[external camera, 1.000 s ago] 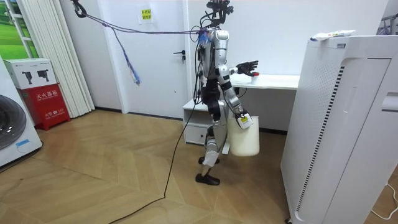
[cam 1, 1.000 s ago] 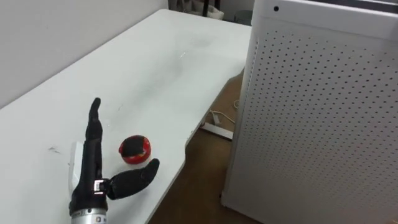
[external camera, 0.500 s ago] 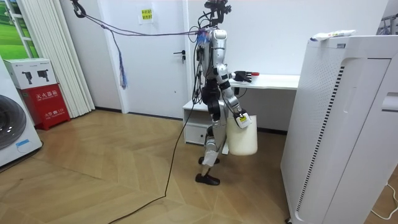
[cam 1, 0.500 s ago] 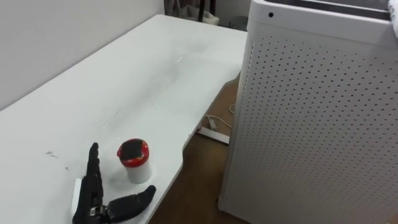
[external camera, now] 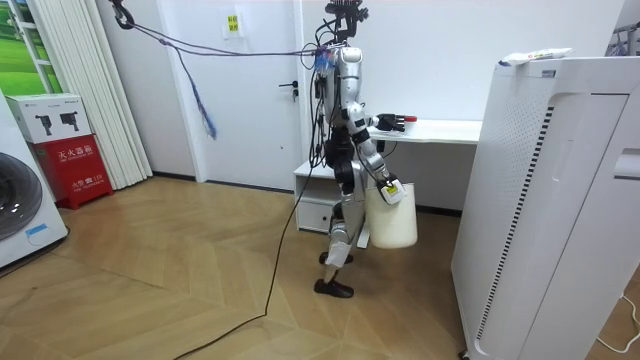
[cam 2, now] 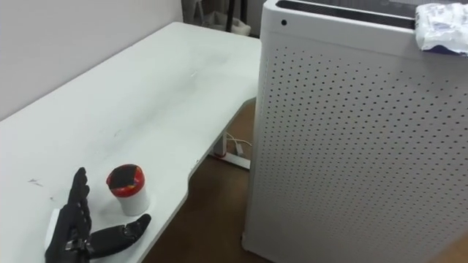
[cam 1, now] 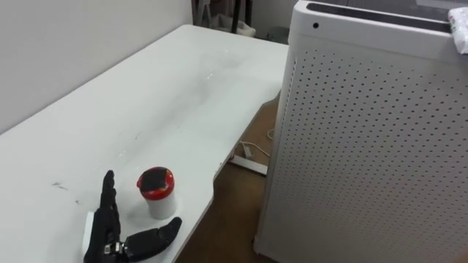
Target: Pick garbage
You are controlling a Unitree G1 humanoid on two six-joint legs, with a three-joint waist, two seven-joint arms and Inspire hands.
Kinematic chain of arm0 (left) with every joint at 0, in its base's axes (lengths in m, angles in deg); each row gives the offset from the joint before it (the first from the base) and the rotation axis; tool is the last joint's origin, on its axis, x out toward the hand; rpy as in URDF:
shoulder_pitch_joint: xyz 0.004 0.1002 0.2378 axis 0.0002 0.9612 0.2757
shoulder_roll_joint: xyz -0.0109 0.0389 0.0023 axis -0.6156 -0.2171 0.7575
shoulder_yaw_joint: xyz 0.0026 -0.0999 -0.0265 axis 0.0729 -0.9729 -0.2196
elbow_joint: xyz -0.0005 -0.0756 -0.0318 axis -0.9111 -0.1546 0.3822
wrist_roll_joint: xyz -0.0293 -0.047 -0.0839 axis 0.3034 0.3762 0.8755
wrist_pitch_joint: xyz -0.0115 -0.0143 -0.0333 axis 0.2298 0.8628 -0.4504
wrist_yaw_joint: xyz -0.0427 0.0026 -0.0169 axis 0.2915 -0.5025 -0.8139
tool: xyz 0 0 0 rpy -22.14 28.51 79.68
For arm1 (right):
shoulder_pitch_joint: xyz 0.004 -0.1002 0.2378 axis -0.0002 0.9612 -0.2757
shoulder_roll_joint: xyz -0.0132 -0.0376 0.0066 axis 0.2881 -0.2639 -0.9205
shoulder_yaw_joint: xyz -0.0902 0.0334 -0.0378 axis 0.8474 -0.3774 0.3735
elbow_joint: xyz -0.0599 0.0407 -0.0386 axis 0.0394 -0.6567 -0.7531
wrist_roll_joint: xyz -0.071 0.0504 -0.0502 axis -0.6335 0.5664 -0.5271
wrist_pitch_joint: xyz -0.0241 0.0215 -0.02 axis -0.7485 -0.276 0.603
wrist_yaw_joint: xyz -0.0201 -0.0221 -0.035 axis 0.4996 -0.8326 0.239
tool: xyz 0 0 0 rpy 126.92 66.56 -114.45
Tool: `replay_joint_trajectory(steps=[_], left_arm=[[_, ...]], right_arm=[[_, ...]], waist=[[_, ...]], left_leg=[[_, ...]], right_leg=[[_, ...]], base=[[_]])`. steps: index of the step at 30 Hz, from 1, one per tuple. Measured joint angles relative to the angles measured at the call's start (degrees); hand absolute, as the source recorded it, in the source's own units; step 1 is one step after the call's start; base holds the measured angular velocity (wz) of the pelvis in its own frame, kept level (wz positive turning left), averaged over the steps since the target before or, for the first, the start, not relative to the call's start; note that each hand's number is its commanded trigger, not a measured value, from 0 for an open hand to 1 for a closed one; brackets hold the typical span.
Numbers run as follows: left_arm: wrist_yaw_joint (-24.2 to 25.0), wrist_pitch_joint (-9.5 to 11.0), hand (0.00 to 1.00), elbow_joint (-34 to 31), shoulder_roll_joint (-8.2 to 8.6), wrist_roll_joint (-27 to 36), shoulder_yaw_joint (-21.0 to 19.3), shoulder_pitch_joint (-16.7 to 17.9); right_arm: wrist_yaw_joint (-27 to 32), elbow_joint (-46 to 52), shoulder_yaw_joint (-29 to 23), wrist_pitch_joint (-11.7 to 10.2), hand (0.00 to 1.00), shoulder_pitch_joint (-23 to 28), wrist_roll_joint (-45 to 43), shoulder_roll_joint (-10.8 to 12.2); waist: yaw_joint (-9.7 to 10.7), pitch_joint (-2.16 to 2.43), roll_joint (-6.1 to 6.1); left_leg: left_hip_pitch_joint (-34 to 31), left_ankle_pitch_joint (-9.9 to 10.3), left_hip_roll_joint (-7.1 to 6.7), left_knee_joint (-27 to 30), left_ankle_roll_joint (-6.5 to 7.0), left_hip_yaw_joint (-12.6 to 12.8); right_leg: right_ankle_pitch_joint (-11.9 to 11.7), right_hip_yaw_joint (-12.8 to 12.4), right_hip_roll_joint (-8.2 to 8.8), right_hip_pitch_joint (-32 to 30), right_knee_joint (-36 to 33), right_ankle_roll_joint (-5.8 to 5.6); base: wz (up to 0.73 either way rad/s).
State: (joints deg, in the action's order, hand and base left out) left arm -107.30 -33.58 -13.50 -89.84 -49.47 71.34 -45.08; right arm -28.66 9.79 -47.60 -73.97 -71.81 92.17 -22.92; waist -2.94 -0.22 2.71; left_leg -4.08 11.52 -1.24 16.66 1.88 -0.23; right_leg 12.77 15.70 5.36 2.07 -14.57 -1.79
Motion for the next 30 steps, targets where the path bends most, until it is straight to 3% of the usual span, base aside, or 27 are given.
replay_joint_trajectory(steps=[6, 13, 30], left_arm=[[-0.2, 0.0, 0.0, 0.1, 0.47, 0.1, 0.0, -0.1], [-1.2, -0.4, 0.0, 1.4, 0.6, 1.1, -0.1, -1.3], [-4.3, -2.6, 0.0, 7.8, 0.89, 4.5, -0.1, -9.0]], right_arm=[[0.0, 0.0, 0.0, 0.2, 1.0, 0.1, -0.1, 0.0], [0.0, 0.1, 0.0, 0.3, 1.0, 0.2, -0.1, 0.0], [1.1, 0.1, 0.9, 3.8, 1.0, 1.1, -0.2, 0.6]], waist=[[0.3, -0.09, -0.21], [1.5, -0.77, -1.16], [2.8, -0.75, -1.32]], left_leg=[[0.5, 0.0, 0.05, 0.0, -0.05, 0.0], [0.8, 0.0, 0.14, -0.4, -0.06, 0.2], [0.9, -0.1, 0.61, 0.0, -0.27, 1.6]], right_leg=[[0.0, 0.1, -0.02, 0.3, 0.0, 0.0], [-0.1, -0.1, -0.15, 0.9, 0.6, 0.06], [-0.3, -1.5, -0.45, -0.1, -0.2, 0.34]], base=[[0.0], [0.0], [-0.03]])
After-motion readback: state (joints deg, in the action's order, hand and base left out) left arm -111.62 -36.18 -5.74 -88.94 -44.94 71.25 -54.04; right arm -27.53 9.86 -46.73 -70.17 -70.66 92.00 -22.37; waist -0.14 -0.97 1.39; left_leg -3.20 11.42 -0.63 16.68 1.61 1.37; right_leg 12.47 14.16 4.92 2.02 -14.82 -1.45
